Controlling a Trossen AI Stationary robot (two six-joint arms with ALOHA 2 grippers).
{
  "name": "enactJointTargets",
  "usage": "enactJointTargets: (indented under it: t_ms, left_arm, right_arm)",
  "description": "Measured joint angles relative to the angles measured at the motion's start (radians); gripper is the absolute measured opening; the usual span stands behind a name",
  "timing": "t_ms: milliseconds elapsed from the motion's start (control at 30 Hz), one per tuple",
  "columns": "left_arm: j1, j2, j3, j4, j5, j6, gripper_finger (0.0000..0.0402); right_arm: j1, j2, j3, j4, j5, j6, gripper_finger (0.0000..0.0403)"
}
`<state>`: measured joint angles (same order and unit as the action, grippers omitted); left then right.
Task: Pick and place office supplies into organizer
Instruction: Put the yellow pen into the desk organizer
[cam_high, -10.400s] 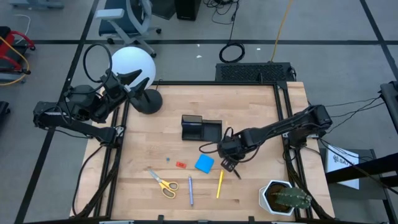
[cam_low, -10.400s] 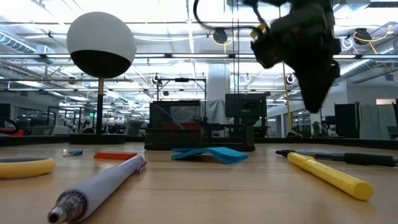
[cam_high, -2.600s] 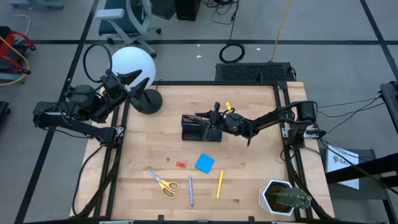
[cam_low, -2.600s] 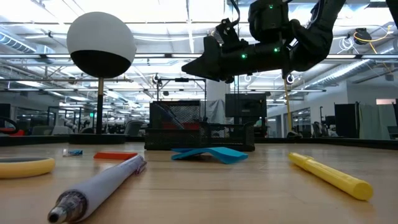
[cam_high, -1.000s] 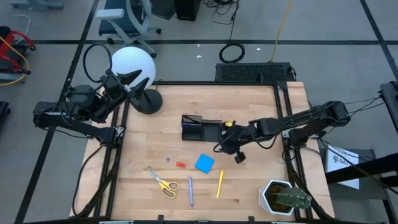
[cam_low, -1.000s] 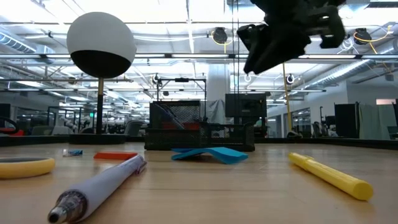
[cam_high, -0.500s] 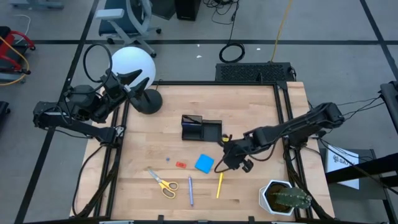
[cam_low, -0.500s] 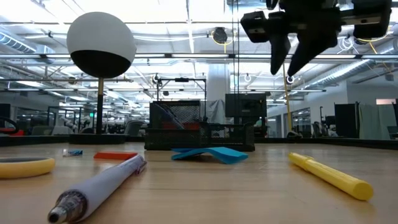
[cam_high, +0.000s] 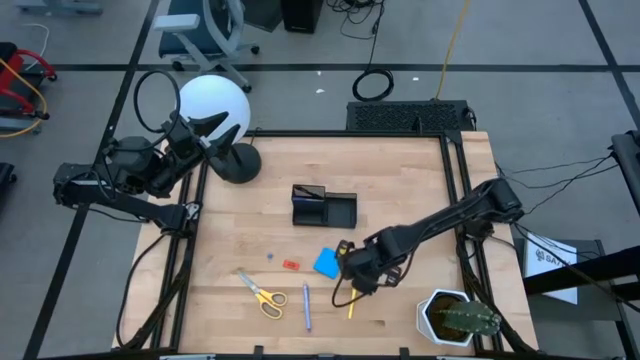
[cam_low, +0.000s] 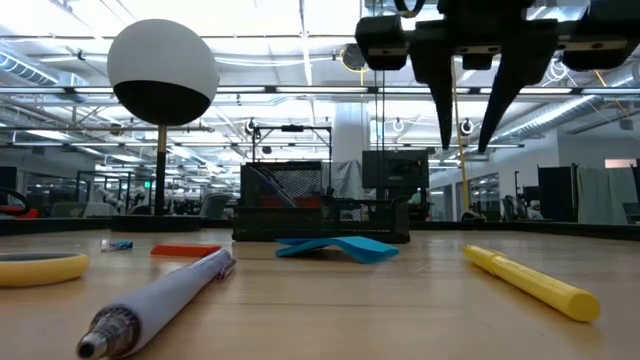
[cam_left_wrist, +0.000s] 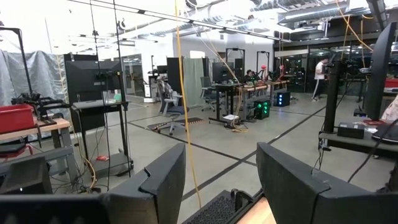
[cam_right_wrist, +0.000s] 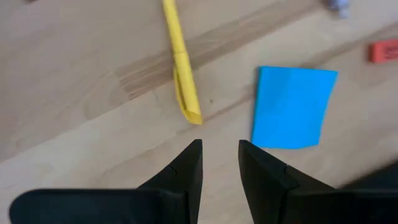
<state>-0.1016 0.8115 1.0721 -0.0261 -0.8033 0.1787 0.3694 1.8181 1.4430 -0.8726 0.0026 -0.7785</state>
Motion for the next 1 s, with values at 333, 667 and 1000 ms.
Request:
enactJointTargets:
  t_ms: [333, 667, 1000]
  left_arm:
    - [0.0, 0.0, 0.0, 0.0, 0.0, 0.0, 0.02]
    - [0.0, 0.0, 0.0, 0.0, 0.0, 0.0, 0.02]
    - [0.0, 0.0, 0.0, 0.0, 0.0, 0.0, 0.02]
  right_arm:
    - [0.046, 0.081, 0.023, 0.0, 0.003, -0.06, 0.0093]
    - [0.091, 0.094, 0.039, 0.038, -0.006, -0.027, 0.0093]
    - [0.091, 0.204, 0.155, -0.007, -0.089, -0.034, 0.0093]
